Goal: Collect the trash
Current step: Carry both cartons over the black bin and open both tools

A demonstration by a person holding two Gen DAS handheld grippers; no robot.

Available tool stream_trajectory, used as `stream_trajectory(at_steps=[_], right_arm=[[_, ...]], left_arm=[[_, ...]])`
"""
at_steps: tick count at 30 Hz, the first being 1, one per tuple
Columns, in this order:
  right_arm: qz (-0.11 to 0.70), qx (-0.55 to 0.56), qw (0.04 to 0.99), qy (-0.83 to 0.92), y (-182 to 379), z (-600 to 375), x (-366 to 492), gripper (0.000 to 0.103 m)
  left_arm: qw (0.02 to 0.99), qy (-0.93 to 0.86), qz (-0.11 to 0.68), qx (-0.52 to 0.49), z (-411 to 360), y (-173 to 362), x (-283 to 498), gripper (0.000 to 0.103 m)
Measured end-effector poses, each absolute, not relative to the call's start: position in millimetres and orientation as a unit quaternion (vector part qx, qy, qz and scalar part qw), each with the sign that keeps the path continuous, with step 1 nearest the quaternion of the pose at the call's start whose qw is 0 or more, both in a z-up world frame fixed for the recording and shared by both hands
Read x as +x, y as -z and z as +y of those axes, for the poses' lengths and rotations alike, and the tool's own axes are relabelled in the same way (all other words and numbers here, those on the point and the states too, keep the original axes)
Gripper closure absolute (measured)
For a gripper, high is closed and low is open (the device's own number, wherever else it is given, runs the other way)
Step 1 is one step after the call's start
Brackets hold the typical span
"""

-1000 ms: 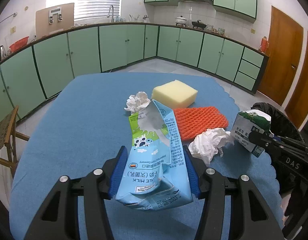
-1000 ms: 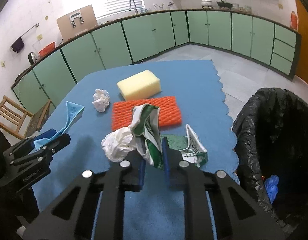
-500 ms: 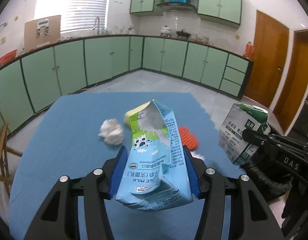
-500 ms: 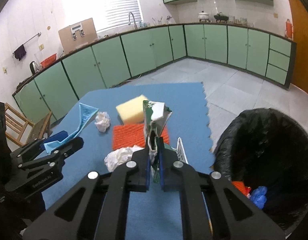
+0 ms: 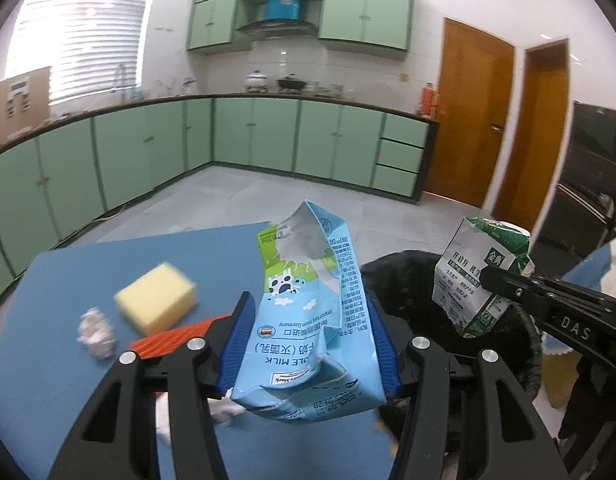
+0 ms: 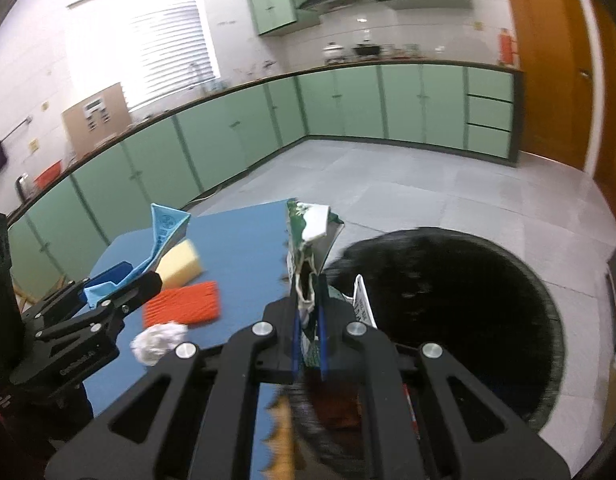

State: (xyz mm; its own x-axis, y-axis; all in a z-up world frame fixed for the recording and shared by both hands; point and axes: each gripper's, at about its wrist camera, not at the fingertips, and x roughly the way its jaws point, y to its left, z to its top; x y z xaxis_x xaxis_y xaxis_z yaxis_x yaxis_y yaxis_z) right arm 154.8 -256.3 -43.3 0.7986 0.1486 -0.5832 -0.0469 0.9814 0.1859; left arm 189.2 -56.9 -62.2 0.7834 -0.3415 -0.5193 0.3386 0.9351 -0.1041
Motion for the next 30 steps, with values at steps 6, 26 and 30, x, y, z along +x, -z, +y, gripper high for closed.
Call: stream_trajectory(at_steps=[6,26,30], right_arm=[[0.320,0.095,0.943,-0.002,58,-310,154,0.097],[0.353,0.121,0.923,0.096,117,-387,140,0.017],[0.341,0.118,0.927,0.106,113,-381,129,0.009]], left_arm=[[0.936,0.222,0.274,0.006,-113,67,204,0.049],[0.907,0.274,0.321,0.007,-191,100,243,0.029],[0.916,0.255,0.311,0.000,-167,91,236,0.024]])
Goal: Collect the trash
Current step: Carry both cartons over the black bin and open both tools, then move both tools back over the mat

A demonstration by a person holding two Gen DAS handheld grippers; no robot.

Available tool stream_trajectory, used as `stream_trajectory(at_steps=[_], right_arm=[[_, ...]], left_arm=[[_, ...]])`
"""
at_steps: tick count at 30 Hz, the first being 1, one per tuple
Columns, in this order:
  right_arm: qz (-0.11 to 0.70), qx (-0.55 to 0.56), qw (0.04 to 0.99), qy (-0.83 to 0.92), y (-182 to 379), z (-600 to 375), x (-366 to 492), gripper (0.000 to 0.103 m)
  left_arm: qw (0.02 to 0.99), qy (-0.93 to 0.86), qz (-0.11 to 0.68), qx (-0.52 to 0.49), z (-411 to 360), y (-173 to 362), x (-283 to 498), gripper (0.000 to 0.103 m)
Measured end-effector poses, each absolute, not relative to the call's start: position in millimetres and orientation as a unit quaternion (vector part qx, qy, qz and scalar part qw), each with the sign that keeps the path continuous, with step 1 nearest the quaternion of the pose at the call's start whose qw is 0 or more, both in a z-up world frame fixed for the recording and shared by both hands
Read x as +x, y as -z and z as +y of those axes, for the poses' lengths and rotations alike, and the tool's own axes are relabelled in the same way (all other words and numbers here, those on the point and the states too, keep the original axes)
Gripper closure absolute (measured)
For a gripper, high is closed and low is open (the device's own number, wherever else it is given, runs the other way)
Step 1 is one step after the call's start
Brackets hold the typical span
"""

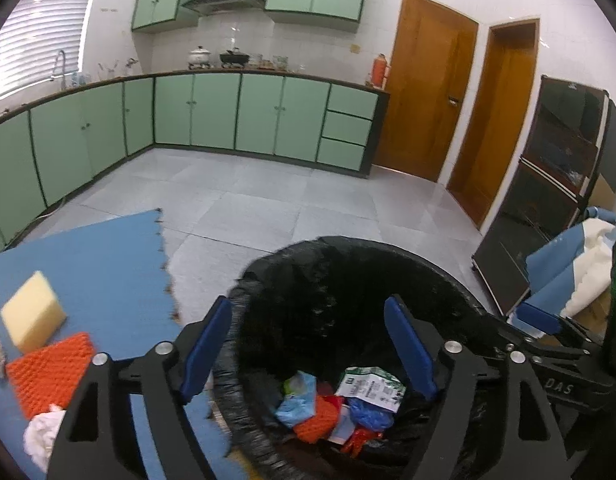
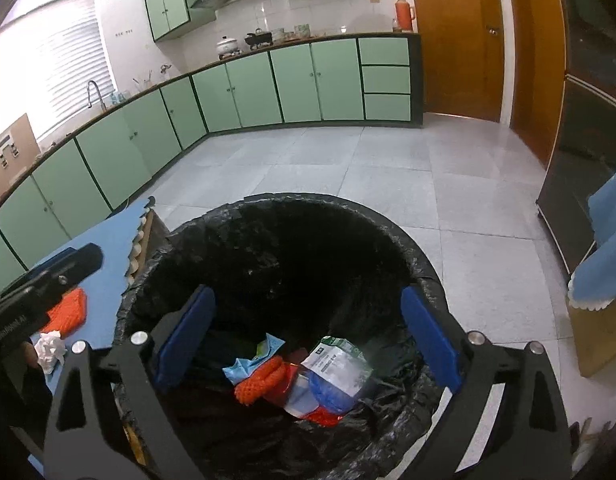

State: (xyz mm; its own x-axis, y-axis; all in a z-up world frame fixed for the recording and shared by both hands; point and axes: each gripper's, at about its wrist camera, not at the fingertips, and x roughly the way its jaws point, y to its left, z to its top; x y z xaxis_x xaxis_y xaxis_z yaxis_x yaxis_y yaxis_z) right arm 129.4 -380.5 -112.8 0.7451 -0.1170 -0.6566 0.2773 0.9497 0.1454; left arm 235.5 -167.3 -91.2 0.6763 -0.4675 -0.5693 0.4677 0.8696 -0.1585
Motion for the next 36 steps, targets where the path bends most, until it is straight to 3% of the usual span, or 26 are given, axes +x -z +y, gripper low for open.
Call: stream_trajectory(at_steps=[13,23,36], right_arm=[[0.330,0.115,0.936,0.046,91,-293,142,0.005],[0.343,0.087,0.935,-0.006,103,-204,159,0.005],[0.336,0.055,0.940,-0.023,111,-173,160,0.005]], left_arm=[[0.946,0.153,0.286,0.000,-40,76,193,0.022],[0.949,0.051,0.311,-0.005,59,108,172,0.022],[0.933,0.049,0.356,-0.015,62,154,181,0.023]])
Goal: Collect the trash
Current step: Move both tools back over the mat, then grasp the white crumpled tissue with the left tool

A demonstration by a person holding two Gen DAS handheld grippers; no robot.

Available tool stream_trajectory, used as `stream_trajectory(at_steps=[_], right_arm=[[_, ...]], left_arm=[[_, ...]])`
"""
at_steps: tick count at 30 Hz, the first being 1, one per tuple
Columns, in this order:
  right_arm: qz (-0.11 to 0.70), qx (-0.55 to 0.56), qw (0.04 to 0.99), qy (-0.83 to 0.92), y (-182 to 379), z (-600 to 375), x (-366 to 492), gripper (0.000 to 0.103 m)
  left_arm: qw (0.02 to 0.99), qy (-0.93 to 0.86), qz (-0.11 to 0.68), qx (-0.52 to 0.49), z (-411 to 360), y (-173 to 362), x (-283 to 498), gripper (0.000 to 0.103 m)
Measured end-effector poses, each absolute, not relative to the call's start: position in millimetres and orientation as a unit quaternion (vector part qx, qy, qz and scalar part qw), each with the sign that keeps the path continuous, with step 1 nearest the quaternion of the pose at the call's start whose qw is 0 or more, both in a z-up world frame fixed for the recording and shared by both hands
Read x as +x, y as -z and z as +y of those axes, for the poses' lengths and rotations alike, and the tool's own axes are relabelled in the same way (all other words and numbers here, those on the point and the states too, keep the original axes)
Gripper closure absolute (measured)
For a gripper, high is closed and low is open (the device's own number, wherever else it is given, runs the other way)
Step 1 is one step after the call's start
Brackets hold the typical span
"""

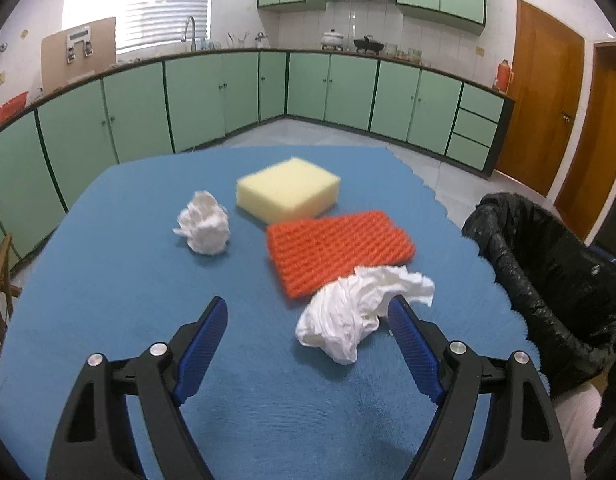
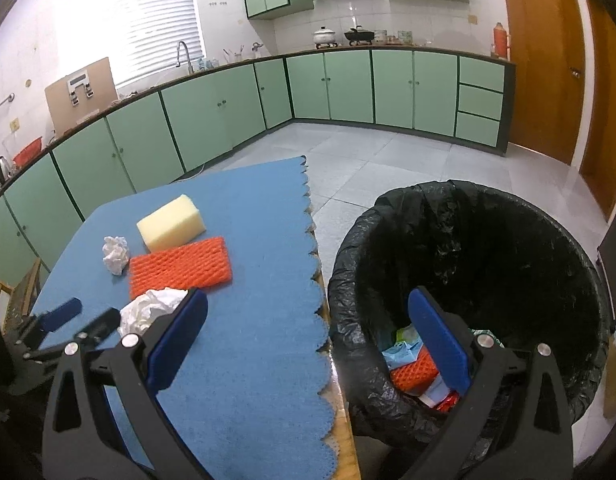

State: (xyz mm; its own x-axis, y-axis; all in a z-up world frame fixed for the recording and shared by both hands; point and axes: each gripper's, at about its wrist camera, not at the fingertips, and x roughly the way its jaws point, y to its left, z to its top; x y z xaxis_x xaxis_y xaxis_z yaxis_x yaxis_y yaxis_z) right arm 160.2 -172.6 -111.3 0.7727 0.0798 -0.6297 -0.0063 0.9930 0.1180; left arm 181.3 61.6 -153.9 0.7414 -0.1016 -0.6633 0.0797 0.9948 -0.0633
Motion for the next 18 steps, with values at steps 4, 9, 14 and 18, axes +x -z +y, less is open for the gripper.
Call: stream_trajectory(at_steps=[4,9,14,18], right_arm=[[0.340,0.053,0.939,-0.022,114,-175,164,0.005],[0.346,0.043,0.937,-0.024,120,-174,168,0.005],[0.345,0.038,0.937,-0.032,120,-170,172,0.005],[0.340,0.035,0.939,-0.041,117,-163,175,0.005]], left_arm=[[0.927,0.054,0.370,-0.018,55,165,190,0.029],[0.917,0.064,0.394,-0.019,48,177,201,0.058],[0.920,0.068,0.386,-0.012,46,172,197,0.082],[0.923,0.071,0.377,-0.031,58,161,193,0.087]])
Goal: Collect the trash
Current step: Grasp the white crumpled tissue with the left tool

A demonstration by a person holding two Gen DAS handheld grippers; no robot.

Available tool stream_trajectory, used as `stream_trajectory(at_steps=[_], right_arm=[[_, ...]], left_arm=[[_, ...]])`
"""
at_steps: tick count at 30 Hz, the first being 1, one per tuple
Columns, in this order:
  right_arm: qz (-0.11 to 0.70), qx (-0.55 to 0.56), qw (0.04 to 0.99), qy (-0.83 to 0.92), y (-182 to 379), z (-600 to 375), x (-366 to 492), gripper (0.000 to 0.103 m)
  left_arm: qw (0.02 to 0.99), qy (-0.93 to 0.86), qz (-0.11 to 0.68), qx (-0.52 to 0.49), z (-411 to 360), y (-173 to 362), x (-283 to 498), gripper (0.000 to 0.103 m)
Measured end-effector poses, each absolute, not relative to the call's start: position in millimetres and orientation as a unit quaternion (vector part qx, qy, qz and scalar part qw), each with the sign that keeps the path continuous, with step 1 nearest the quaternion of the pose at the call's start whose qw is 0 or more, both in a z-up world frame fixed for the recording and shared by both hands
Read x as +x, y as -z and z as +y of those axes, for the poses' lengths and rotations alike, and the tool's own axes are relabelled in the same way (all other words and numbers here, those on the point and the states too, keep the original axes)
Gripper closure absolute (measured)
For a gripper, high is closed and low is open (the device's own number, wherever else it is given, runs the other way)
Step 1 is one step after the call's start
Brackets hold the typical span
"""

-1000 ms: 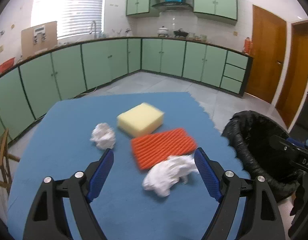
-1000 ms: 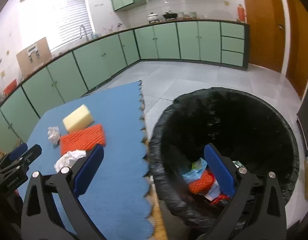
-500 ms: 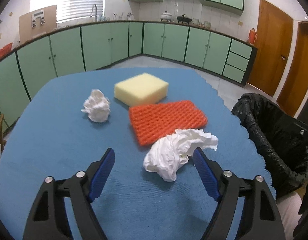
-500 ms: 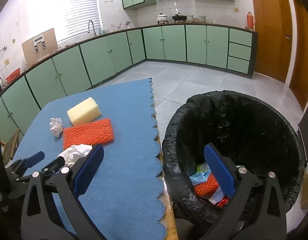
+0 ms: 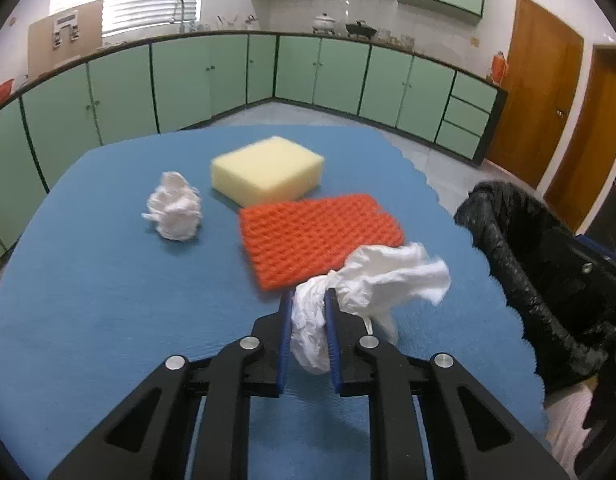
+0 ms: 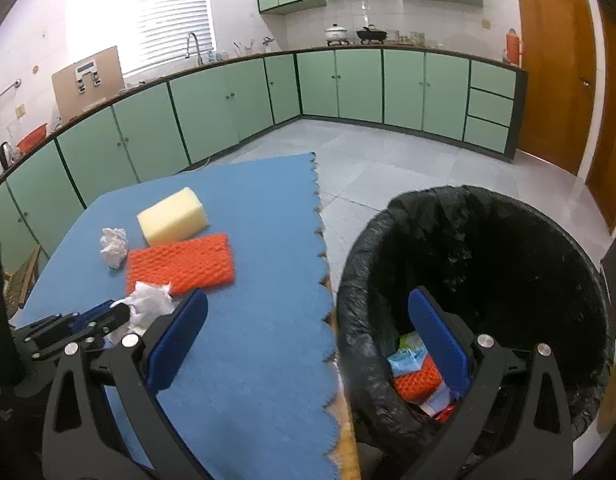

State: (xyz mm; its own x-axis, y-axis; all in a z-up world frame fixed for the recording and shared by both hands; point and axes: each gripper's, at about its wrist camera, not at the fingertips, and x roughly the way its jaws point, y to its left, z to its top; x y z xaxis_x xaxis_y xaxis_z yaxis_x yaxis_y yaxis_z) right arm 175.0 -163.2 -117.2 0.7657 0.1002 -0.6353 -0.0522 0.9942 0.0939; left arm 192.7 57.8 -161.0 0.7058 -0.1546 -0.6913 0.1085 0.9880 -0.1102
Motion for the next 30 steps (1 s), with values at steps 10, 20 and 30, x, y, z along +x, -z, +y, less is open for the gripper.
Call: stream_trajectory(at_steps=[10,20,30], right_arm=[[0.328,0.031,0.939,-0.096,111,-116,192,0.005],[0.345,0.014,0.930,-0.129,131,-58,224,0.006],[0.384,-0.012,0.914,-0.131,159,-28,248,0.006]], left_arm=[[0.940,0.007,0.339,-0.038,116,132,173,0.088],[0.939,-0.070,0.334,-0.038,170,142,186,0.088],[0.937,-0.079,0.338,-0.047,184,149,195,0.088]])
